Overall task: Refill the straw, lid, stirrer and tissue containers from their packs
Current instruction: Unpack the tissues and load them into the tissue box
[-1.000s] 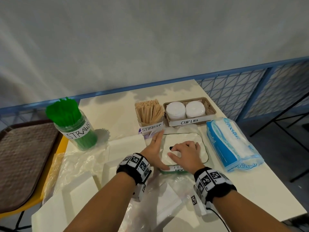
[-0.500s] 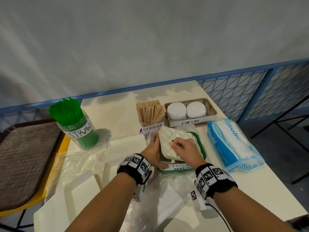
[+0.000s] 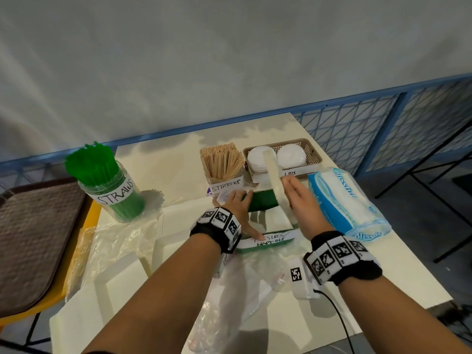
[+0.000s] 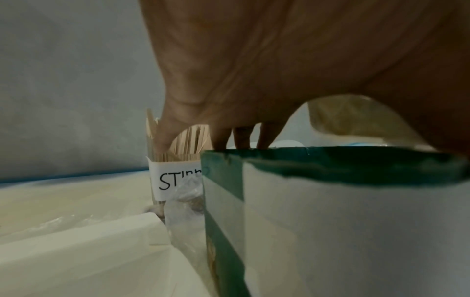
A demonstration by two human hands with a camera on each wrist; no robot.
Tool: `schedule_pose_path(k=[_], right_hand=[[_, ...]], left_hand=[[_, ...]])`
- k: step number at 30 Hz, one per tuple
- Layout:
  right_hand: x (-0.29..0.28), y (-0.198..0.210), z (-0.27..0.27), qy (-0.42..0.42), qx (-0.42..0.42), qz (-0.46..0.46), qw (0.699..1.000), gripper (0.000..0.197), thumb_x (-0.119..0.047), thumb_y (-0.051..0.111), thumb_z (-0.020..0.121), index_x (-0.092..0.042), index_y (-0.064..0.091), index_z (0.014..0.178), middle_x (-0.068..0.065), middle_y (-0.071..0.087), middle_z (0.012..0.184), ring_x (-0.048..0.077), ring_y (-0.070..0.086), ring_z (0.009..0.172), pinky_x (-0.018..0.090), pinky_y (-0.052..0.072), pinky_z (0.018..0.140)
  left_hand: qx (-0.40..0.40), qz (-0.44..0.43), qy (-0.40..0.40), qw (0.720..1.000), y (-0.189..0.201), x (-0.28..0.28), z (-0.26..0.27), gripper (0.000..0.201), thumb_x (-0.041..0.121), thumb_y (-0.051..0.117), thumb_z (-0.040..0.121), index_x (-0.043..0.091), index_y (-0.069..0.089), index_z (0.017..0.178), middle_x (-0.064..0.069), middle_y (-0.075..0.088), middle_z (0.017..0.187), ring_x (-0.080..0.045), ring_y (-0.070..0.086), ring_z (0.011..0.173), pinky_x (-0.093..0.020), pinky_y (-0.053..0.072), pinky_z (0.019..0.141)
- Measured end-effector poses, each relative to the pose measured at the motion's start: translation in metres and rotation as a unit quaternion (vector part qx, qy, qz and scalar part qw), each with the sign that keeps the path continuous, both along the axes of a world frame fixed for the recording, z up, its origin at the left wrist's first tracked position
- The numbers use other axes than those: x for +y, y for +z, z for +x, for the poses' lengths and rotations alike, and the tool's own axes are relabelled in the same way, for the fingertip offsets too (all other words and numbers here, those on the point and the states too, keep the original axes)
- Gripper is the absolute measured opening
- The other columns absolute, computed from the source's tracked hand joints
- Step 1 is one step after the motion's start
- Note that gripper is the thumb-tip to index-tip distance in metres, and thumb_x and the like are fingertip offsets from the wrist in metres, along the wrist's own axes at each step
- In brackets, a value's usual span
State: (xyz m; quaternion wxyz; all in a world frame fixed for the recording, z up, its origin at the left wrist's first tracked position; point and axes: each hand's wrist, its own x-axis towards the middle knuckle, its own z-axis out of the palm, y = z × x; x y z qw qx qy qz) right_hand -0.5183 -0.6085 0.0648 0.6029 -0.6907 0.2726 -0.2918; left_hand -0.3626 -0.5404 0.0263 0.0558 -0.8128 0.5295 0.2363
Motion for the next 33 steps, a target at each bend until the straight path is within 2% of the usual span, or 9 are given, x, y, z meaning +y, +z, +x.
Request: schedule_pose_path(k=[4,8,13,18,21,24,28,31,33], right_hand=[[0.001,0.034,-0.021,0.046,-0.017,-0.084,0.995,0.024,-0.019,0.043,0.098,-0.022,0.049,0.075,-0.019,0.048,0.062,-0.005,0.042,0.059,0.008,0.035,0.058],[0.009,0.027,-0.046,0.128,0.083,-0.171,0.973,0.014,-0.021,0.057,0.091,-0.020,0.058,0.078,-0.016,0.054,0.068,-0.001,0.047,0.060,0.012,0.037,0.058],[0.034,-0.028,-0.056,0.225,0.270,-0.284,0.892,0.014,-0.040,0.056,0.089,-0.033,0.053,0.077,-0.013,0.058,0.080,0.008,0.056,0.078,0.025,0.042,0.074],[0.055,-0.087,-0.048,0.253,0.368,-0.342,0.827,0.022,-0.041,0.050,0.091,-0.023,0.062,0.092,-0.005,0.065,0.098,0.014,0.058,0.092,0.026,0.036,0.075],[0.061,-0.108,-0.042,0.251,0.379,-0.305,0.837,0.014,-0.031,0.057,0.087,-0.019,0.061,0.091,-0.003,0.065,0.096,0.017,0.059,0.092,0.028,0.041,0.084],[0.062,-0.112,-0.041,0.223,0.348,-0.254,0.874,0.013,-0.019,0.065,0.079,-0.020,0.053,0.078,-0.006,0.055,0.082,0.016,0.054,0.078,0.026,0.038,0.075],[0.063,-0.088,-0.043,0.169,0.276,-0.226,0.919,0.018,-0.016,0.063,0.082,-0.023,0.048,0.078,-0.008,0.050,0.083,0.011,0.051,0.075,0.020,0.041,0.068],[0.022,-0.049,-0.049,0.008,0.185,-0.228,0.956,0.007,-0.015,0.061,0.087,-0.020,0.056,0.086,-0.008,0.056,0.086,0.004,0.051,0.077,0.014,0.039,0.071],[-0.024,-0.032,-0.057,-0.109,0.210,-0.262,0.936,0.013,-0.014,0.062,0.085,-0.013,0.060,0.098,0.002,0.058,0.100,0.016,0.054,0.091,0.022,0.042,0.079]], left_hand=[[-0.001,0.003,0.015,1.000,0.007,0.000,0.001,0.126,0.063,0.073,0.060,0.019,-0.005,0.149,0.000,0.000,0.158,-0.027,-0.002,0.145,-0.069,0.013,0.107],[0.000,-0.019,0.045,0.999,0.006,0.003,0.006,0.117,0.056,0.075,0.064,0.019,0.003,0.150,0.002,0.002,0.157,-0.025,0.000,0.145,-0.069,0.014,0.107],[0.017,-0.025,0.051,0.998,0.013,0.007,0.010,0.111,0.050,0.073,0.071,0.014,0.002,0.149,-0.001,-0.001,0.158,-0.021,0.001,0.146,-0.063,0.015,0.110],[0.026,-0.008,0.046,0.999,0.012,0.012,0.008,0.120,0.059,0.071,0.067,0.016,-0.005,0.149,0.000,-0.008,0.158,-0.022,-0.005,0.146,-0.064,0.012,0.111],[0.021,-0.013,0.046,0.999,0.011,0.013,0.006,0.118,0.060,0.070,0.067,0.018,-0.004,0.149,0.000,-0.009,0.158,-0.022,-0.004,0.146,-0.064,0.011,0.112],[0.014,-0.015,0.052,0.998,0.007,0.015,0.006,0.115,0.061,0.068,0.069,0.019,-0.002,0.149,0.002,-0.009,0.158,-0.019,-0.001,0.146,-0.063,0.010,0.112],[0.000,-0.037,0.071,0.997,0.009,0.017,0.002,0.112,0.063,0.067,0.068,0.020,0.003,0.149,0.001,-0.001,0.158,-0.019,0.005,0.146,-0.061,0.009,0.111],[0.015,-0.191,0.085,0.978,0.019,0.011,-0.015,0.090,0.053,0.065,0.076,0.020,0.020,0.147,-0.005,0.024,0.153,-0.022,0.026,0.140,-0.048,0.021,0.114],[0.062,-0.310,0.095,0.944,0.029,0.001,-0.036,0.064,0.038,0.063,0.084,0.017,0.036,0.139,-0.006,0.042,0.143,-0.020,0.044,0.128,-0.035,0.036,0.107]])
